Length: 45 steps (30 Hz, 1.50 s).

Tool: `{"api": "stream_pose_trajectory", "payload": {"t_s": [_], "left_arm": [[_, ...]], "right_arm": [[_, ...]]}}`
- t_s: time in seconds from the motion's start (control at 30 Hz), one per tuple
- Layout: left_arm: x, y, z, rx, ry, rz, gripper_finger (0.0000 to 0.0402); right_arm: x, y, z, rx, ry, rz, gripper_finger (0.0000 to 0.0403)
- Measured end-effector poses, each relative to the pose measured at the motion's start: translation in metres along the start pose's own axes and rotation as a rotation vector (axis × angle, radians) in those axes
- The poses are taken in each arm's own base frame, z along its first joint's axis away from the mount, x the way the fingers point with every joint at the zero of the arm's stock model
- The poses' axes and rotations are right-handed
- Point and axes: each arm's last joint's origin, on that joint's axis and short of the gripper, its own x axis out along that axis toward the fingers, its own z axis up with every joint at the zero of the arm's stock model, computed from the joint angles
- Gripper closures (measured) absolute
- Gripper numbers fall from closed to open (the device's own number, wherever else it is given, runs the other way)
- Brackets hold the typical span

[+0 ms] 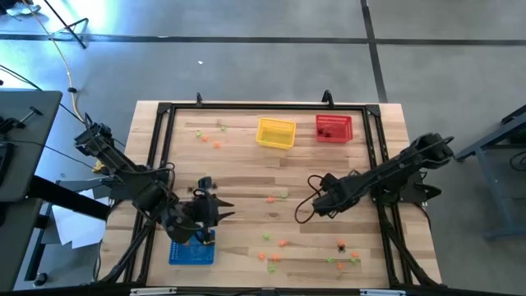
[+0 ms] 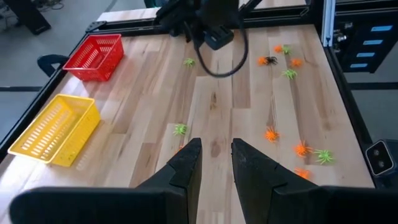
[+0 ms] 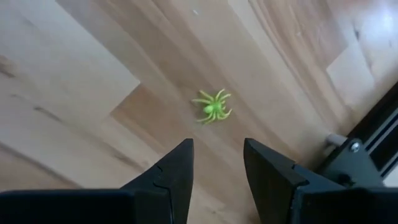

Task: Sort Halloween decoration
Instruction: Put the green spider toy into the yellow bin

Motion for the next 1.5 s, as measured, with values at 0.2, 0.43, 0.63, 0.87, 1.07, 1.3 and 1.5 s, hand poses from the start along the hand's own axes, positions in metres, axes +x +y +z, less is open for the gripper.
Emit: {"api": "stream_pose_trajectory", "payload": {"t_s": [0.2,0.43,0.63,0.87,1.07,1.3,1.5], "left_arm": [[0.000,0.000,0.000,0.000,0.000,0.000,0.0328],[-0.001,-0.001,0.000,0.002,-0.001,-0.003,0.0328],[0.000,0.001,0.000,0.000,-0.014,0.032,0.0328],[0.004,0.006,0.002,-0.014,-0.016,0.059,0.0328],[0.008,0.010,0.004,-0.022,-0.013,0.074,0.0328],[0.008,0.010,0.004,-0.016,-0.013,0.076,0.0328],[0.008,0.010,0.004,-0.014,-0.013,0.074,0.0328]], "right_arm": [[0.012,-0.002,0.016,-0.069,0.057,-0.024,0.0267],[0.057,-0.016,0.004,-0.026,0.163,0.059,0.0267],[0.070,-0.027,-0.008,0.050,0.119,0.116,0.0267],[0.047,-0.034,-0.005,0.067,0.014,0.248,0.0267],[0.040,-0.040,-0.005,0.080,-0.035,0.263,0.0267],[0.046,-0.040,0.007,0.065,-0.045,0.265,0.0267],[0.058,-0.040,0.018,0.044,0.007,0.247,0.0267]]}}
